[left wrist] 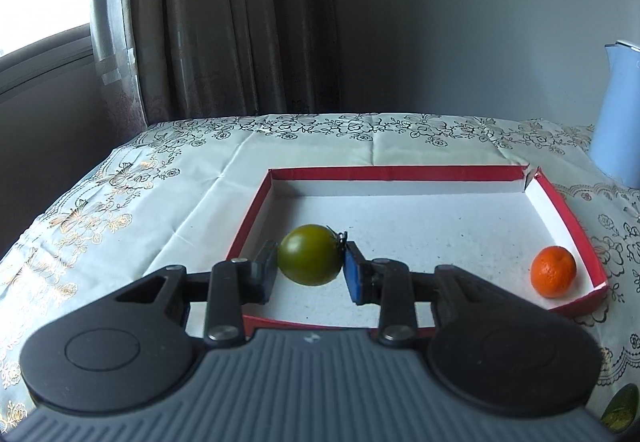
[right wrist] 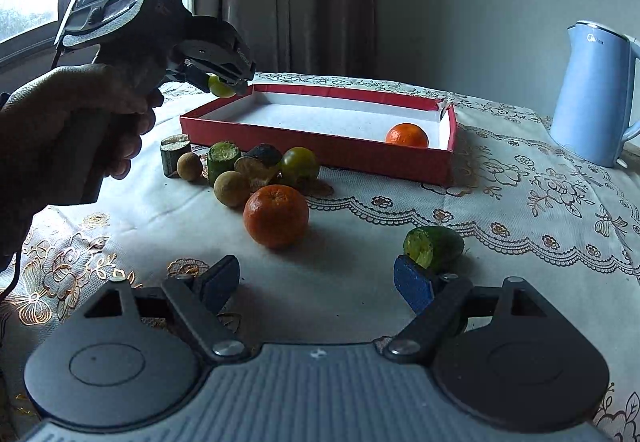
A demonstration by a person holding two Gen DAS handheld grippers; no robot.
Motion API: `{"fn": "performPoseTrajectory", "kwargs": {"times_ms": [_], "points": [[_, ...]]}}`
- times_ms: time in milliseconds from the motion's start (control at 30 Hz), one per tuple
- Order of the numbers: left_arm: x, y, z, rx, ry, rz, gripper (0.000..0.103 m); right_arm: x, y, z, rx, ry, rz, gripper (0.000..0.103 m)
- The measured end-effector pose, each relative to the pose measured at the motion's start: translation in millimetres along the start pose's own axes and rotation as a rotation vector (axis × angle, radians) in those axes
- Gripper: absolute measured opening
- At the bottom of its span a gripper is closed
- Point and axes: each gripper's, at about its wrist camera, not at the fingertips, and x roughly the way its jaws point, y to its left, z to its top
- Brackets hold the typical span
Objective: Organize fruits
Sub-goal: 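Lower the green fruit into the tray and open the left gripper, then grasp the cut green cucumber piece with the right gripper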
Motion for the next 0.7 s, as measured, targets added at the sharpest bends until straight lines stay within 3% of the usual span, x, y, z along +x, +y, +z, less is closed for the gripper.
{"fn": "performPoseTrajectory", "kwargs": {"times_ms": [200,267,333,400,700], "points": [[28,-3,8,-0.003,0.025,0.017,0.032,1,-4,0,0.023,0.002,0.008,0.085],[33,-2,6,-0.016,0.034,0.013,0.040,1,-4,0,0.028,0.003,0.009,0.085],[31,-2,4,-0.021,0.017,0.014,0.079,1,-5,0,0.031,0.003,0.008,0.085],[25,-3,2,-0.014,-0.021,0.022,0.092,1,-5,0,0.034,0.003,0.007,0.085],[-16,-2,-7,0.003,-0.014,-0.050,0.101,0,-7,0,0.049,-0.005,0.001,0.085]]}}
